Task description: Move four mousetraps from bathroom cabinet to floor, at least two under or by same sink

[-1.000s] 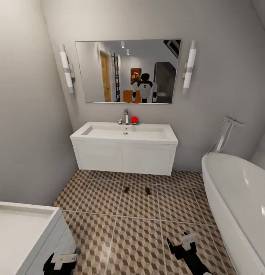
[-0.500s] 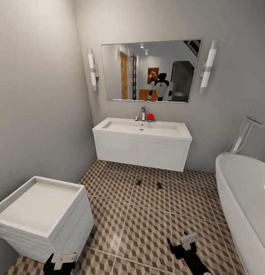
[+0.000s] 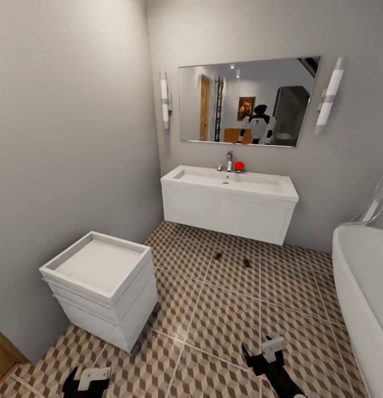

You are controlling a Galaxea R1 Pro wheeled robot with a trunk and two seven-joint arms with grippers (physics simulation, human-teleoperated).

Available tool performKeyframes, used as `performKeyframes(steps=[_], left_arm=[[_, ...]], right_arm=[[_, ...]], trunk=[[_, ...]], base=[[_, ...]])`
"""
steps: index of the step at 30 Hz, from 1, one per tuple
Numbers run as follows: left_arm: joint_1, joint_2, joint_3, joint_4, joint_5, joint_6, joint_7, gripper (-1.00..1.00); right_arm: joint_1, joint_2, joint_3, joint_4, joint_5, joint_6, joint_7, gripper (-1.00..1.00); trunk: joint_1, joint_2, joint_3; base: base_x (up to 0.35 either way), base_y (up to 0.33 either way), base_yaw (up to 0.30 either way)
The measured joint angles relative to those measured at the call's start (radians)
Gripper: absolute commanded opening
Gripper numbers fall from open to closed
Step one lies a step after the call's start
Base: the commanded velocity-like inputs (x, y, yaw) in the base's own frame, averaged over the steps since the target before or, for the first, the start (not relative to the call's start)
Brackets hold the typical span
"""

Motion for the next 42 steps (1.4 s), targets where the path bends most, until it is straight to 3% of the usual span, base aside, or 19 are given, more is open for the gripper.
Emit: performKeyframes(steps=[17,42], left_arm=[[0.000,-0.001,0.000,0.000,0.000,0.001,-0.001,1.00],[0.000,-0.002,0.000,0.000,0.000,0.000,-0.001,1.00]], right_arm=[[0.000,0.001,0.000,0.001,0.000,0.000,0.000,1.00],[0.000,0.001,0.000,0.001,0.000,0.000,0.000,1.00]], trunk=[[0.000,0.000,-0.006],[-0.001,0.000,-0.008]], base=[[-0.316,-0.113,0.249],[-0.013,-0.008,0.256]])
